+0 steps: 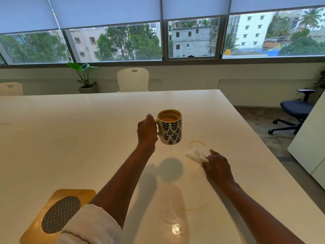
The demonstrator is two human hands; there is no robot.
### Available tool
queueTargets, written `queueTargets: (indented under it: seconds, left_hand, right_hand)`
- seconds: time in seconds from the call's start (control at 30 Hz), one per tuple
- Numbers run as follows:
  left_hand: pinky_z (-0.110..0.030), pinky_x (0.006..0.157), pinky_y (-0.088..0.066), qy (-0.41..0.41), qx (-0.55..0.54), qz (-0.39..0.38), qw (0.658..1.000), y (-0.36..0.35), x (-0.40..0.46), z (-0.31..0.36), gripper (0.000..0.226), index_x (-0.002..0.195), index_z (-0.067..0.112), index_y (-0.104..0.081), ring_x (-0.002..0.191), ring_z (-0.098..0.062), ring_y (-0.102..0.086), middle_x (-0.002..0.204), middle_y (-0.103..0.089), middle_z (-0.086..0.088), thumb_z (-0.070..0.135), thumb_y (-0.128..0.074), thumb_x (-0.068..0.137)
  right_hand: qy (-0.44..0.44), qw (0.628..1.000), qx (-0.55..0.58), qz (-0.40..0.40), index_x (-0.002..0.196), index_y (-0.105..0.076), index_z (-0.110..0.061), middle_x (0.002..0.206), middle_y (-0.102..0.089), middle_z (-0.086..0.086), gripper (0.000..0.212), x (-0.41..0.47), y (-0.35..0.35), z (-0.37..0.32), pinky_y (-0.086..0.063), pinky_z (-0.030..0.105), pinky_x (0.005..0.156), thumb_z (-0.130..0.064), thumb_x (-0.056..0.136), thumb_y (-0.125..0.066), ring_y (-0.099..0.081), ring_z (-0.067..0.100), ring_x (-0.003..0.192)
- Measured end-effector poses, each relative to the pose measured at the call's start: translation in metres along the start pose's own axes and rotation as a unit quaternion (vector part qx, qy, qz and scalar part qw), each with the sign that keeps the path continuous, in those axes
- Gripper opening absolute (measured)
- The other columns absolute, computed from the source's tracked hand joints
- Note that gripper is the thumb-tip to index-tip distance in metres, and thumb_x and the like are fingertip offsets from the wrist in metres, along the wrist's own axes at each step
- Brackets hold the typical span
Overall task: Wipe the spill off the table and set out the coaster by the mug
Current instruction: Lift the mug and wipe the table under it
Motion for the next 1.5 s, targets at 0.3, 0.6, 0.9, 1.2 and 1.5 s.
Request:
queueTargets:
  seconds: [0.3,0.6,0.9,1.2,1.5]
  left_hand:
    - [-0.027,0.050,-0.030,-0.004,0.009,-0.001,1.000,-0.010,0.012,-0.012,0.042,0.066,0.013,-0.037,0.053,-0.016,-0.034,0.061,-0.037,-0.004,0.032,-0.033,0.103]
    - [-0.028,0.051,-0.031,-0.009,0.020,0.000,1.000,-0.017,0.025,-0.024,0.044,0.067,0.011,-0.040,0.053,-0.015,-0.036,0.061,-0.039,-0.004,0.033,-0.032,0.104]
    - [-0.025,0.049,-0.030,-0.005,0.024,0.015,1.000,-0.015,0.034,-0.029,0.047,0.063,0.012,-0.040,0.051,-0.016,-0.035,0.059,-0.040,-0.003,0.032,-0.033,0.104]
    - [-0.027,0.050,-0.030,0.006,0.017,0.016,1.000,-0.013,0.041,-0.029,0.044,0.064,0.012,-0.040,0.053,-0.017,-0.035,0.061,-0.038,-0.004,0.032,-0.034,0.102]
    - [-0.026,0.051,-0.031,-0.002,0.009,-0.002,1.000,-0.018,0.035,-0.025,0.044,0.064,0.013,-0.039,0.053,-0.015,-0.036,0.061,-0.039,-0.003,0.031,-0.033,0.103]
  right_hand:
    - [-0.060,0.996,-0.039,0.049,0.096,-0.054,-0.020,0.098,-0.059,0.013,0.025,0.043,0.020,0.022,-0.045,0.036,0.071,-0.002,0.089,-0.038,-0.062,0.040,0.093]
    - [-0.061,0.971,-0.147,-0.179,0.152,-0.025,-0.012,0.163,-0.007,0.012,0.066,0.094,-0.030,0.030,-0.004,0.052,0.117,-0.043,0.096,-0.041,-0.002,0.031,0.150]
    - [0.035,0.974,-0.136,-0.178,0.154,-0.008,-0.036,0.163,0.010,0.010,0.054,0.091,-0.065,-0.030,0.009,0.049,0.120,-0.046,0.103,-0.018,0.015,0.029,0.149]
    - [0.097,0.967,-0.136,-0.190,0.156,-0.009,-0.020,0.164,0.006,0.009,0.054,0.017,-0.069,-0.059,0.006,0.042,0.119,-0.028,0.105,-0.024,0.014,0.029,0.149]
    - [0.071,0.975,-0.168,-0.130,0.155,-0.007,-0.011,0.163,0.003,0.011,0.056,-0.026,-0.034,-0.020,-0.001,0.039,0.120,-0.012,0.102,-0.026,0.010,0.029,0.150]
Point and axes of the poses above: each hand's wrist, its own x-axis towards the middle knuckle, its own y-axis out of the back of the hand, z = x × y, the point moved 8 cm from there along x, towards the middle knuckle
